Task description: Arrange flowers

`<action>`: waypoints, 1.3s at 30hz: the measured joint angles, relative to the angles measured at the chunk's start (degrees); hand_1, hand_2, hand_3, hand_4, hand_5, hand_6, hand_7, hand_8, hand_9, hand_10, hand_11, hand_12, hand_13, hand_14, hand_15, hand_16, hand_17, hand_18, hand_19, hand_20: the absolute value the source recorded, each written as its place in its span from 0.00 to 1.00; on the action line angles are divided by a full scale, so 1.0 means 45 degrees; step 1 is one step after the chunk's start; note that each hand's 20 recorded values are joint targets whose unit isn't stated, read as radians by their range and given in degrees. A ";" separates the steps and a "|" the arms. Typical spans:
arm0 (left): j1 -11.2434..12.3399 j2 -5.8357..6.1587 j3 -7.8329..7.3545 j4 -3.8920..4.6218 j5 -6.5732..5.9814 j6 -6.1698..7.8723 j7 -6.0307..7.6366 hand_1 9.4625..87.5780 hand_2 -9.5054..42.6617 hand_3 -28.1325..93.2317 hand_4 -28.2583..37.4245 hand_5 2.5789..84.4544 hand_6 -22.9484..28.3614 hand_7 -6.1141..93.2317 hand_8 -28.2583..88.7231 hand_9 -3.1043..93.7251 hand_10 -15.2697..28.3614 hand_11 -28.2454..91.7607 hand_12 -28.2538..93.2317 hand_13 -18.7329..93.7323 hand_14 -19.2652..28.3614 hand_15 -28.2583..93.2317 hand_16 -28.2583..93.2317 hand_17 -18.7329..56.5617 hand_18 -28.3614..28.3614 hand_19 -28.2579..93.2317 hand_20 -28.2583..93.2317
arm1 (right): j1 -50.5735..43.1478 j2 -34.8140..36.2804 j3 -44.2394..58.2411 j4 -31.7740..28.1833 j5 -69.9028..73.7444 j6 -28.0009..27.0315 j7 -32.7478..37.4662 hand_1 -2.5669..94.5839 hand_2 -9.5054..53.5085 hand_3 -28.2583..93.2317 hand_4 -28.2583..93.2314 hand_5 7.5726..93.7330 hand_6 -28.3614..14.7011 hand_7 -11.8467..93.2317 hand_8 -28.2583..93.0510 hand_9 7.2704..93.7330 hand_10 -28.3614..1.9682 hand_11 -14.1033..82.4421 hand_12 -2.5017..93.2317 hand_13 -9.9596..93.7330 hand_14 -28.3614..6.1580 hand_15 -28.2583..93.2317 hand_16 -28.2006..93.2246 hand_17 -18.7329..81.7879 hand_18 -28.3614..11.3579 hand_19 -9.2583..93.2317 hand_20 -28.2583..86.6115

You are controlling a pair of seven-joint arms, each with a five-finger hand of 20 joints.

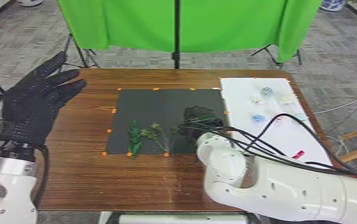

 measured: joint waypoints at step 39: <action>0.1246 -0.0427 -0.0317 -0.0009 -0.0031 0.0003 0.0589 0.13 0.33 0.87 0.00 0.38 0.60 0.17 0.17 0.35 0.78 0.45 0.32 0.38 0.97 0.68 0.15 0.14 0.88 0.69 0.32 | -0.1985 0.4323 0.4412 0.0173 0.1739 -0.0057 -0.0155 0.36 0.07 0.83 0.06 0.54 0.58 0.24 0.14 0.77 0.32 0.36 0.18 0.81 0.39 0.66 0.34 0.64 0.20 1.00 0.17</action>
